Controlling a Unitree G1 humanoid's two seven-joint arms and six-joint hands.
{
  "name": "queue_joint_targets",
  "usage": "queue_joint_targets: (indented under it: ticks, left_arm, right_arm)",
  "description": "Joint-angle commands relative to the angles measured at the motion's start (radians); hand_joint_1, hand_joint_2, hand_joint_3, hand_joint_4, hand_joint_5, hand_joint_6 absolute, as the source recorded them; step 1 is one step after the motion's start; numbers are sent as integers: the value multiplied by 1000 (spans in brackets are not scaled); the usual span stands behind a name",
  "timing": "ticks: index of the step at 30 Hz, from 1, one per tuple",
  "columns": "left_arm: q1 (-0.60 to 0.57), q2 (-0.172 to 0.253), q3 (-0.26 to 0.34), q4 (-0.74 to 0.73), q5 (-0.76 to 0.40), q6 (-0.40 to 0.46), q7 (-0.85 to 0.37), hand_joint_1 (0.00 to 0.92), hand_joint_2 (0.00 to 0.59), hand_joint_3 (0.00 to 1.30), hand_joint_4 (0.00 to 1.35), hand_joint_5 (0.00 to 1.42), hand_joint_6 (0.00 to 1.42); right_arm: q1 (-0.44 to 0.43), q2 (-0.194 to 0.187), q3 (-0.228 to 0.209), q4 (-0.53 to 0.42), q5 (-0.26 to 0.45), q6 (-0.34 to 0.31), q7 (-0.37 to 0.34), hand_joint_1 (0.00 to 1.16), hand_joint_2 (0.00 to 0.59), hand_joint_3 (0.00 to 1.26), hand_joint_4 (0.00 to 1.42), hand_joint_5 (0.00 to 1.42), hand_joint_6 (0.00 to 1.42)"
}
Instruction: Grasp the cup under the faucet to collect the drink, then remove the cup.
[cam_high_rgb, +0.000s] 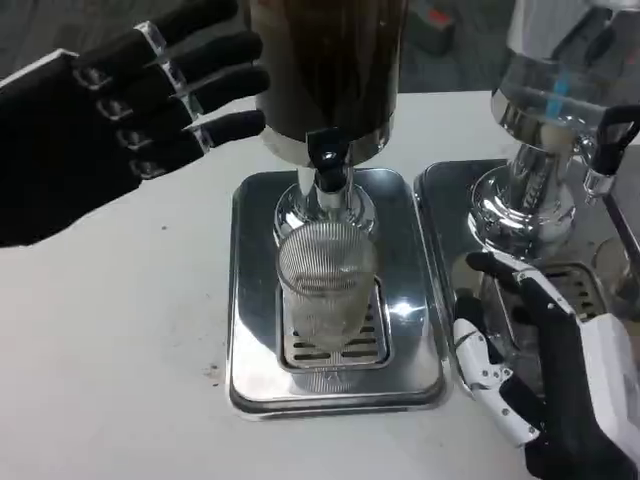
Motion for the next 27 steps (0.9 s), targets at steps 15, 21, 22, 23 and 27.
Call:
queue_joint_targets:
  ticks: [15, 21, 22, 23, 27]
  left_arm:
    - [-126, -194, -47, 114, 177, -94, 45, 0, 86, 188, 41, 68, 82]
    - [-124, -238, -50, 105, 214, -165, 89, 0, 84, 192, 43, 70, 83]
    - [-122, -245, -48, 101, 217, -176, 98, 0, 83, 192, 44, 71, 83]
    - [-121, -251, -46, 99, 217, -184, 105, 0, 83, 193, 46, 71, 83]
    - [-117, -269, -39, 90, 222, -216, 132, 0, 81, 195, 52, 73, 96]
  right_arm:
    - [3, 33, 14, 44, 45, -4, -44, 380, 413, 352, 271, 246, 343]
    - [10, 36, 19, 49, 54, -3, -56, 373, 408, 360, 284, 259, 343]
    - [11, 36, 18, 49, 55, -4, -57, 372, 408, 360, 284, 259, 343]
    - [11, 37, 20, 50, 55, -4, -59, 372, 408, 360, 284, 259, 343]
    - [16, 41, 20, 48, 56, -2, -63, 370, 408, 361, 285, 261, 343]
